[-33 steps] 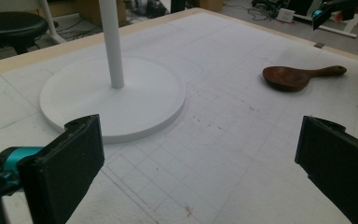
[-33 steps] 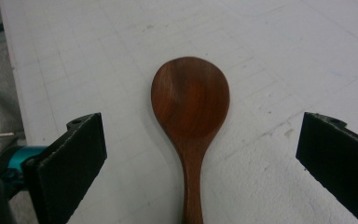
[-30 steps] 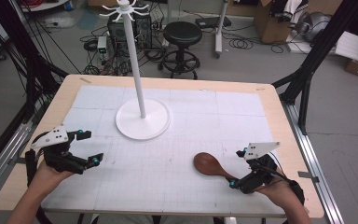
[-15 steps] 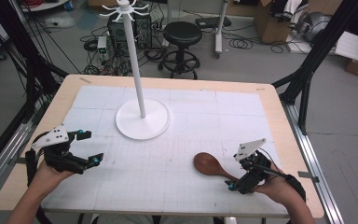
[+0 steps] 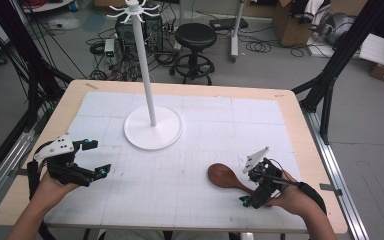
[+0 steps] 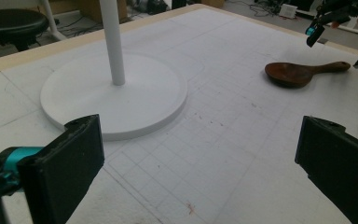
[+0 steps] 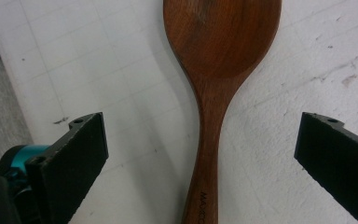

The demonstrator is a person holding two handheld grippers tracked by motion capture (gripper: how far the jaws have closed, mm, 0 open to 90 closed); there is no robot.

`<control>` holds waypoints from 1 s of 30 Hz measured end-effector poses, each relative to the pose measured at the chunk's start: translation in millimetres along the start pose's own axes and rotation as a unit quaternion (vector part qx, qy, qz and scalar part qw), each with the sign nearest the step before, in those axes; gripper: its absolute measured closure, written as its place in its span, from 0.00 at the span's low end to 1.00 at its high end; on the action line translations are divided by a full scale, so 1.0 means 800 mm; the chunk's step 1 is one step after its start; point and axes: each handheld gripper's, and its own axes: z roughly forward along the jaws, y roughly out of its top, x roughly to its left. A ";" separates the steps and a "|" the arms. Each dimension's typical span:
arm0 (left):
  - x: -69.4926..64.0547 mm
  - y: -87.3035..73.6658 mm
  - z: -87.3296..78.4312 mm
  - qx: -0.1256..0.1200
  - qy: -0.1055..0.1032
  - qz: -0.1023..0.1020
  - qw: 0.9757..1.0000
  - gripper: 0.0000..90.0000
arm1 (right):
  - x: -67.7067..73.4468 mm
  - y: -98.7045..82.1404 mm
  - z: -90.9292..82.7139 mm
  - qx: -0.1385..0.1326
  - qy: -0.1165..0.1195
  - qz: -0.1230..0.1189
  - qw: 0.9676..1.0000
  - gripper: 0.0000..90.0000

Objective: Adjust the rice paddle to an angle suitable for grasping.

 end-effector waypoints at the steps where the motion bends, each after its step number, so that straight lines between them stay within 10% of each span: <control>1: 0.000 0.000 0.000 0.001 0.000 0.000 1.000 0.02 | 0.000 0.001 0.002 0.004 -0.002 -0.001 1.000 0.02; 11: -0.001 0.000 0.000 0.004 0.002 0.002 1.000 0.02 | -0.002 0.011 0.015 0.046 -0.002 0.007 0.999 0.06; 22: -0.001 0.000 0.001 0.004 0.001 0.003 1.000 0.02 | -0.004 0.021 0.021 0.087 -0.006 0.017 0.996 0.42; 30: -0.001 0.000 0.001 0.005 0.001 0.004 1.000 0.02 | -0.002 0.029 0.025 0.119 -0.012 0.021 0.993 0.51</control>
